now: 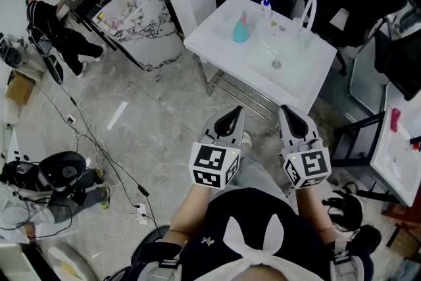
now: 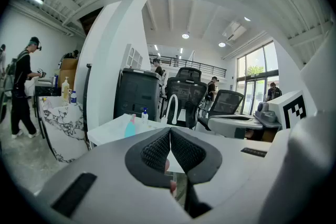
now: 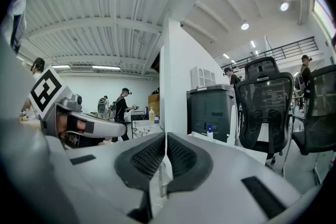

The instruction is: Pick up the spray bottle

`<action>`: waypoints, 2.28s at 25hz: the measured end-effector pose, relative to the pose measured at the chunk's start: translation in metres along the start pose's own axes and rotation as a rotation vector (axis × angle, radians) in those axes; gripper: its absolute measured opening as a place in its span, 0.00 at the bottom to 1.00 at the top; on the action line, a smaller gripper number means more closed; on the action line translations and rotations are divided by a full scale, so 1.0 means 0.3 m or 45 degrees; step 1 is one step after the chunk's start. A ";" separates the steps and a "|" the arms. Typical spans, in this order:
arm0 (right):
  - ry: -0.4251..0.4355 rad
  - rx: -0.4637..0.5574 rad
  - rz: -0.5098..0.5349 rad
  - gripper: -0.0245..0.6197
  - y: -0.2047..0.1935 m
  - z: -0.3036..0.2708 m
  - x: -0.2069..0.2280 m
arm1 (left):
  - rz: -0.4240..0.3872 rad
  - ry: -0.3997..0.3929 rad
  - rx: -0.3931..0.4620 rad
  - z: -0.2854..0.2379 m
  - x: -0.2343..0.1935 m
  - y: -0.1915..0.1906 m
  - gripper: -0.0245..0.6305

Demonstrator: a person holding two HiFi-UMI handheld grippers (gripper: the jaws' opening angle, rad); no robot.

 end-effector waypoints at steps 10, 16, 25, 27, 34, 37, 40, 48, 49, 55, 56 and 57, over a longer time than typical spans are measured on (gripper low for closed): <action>0.000 0.014 -0.005 0.08 0.010 -0.115 0.066 | -0.007 0.007 -0.006 -0.112 -0.048 0.026 0.08; -0.014 0.027 0.002 0.09 0.010 -0.190 0.106 | -0.015 0.012 -0.004 -0.169 -0.102 0.036 0.08; -0.010 0.043 -0.004 0.09 0.018 -0.330 0.140 | -0.030 -0.001 -0.022 -0.268 -0.190 0.068 0.08; -0.012 0.040 -0.008 0.09 0.017 -0.361 0.145 | -0.030 -0.001 -0.031 -0.288 -0.213 0.072 0.08; -0.004 0.049 -0.033 0.10 0.004 -0.458 0.178 | -0.037 0.011 -0.050 -0.358 -0.280 0.079 0.08; 0.008 0.054 -0.053 0.23 0.001 -0.504 0.191 | -0.036 0.022 -0.057 -0.387 -0.311 0.084 0.08; 0.022 0.046 -0.063 0.33 -0.010 -0.539 0.202 | -0.033 0.034 -0.061 -0.408 -0.329 0.081 0.08; 0.090 0.036 -0.042 0.47 -0.030 -0.648 0.218 | -0.024 0.067 -0.074 -0.475 -0.385 0.076 0.08; 0.094 0.034 -0.044 0.47 -0.031 -0.663 0.222 | -0.025 0.070 -0.074 -0.483 -0.393 0.078 0.08; 0.119 0.016 -0.043 0.48 -0.036 -0.750 0.261 | -0.027 0.094 -0.082 -0.548 -0.444 0.090 0.08; 0.123 0.016 -0.042 0.48 -0.037 -0.762 0.271 | -0.028 0.097 -0.083 -0.561 -0.449 0.090 0.08; 0.125 0.015 -0.041 0.48 -0.039 -0.774 0.281 | -0.028 0.099 -0.082 -0.574 -0.453 0.089 0.08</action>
Point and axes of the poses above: the fingertips, and each gripper's own axes: z backward along the fingers, x to its right, y out of its top, the point moved 6 cm from there along z, backward along the fingers, and after that the axes turned 11 degrees about x, right-handed, at the moved point
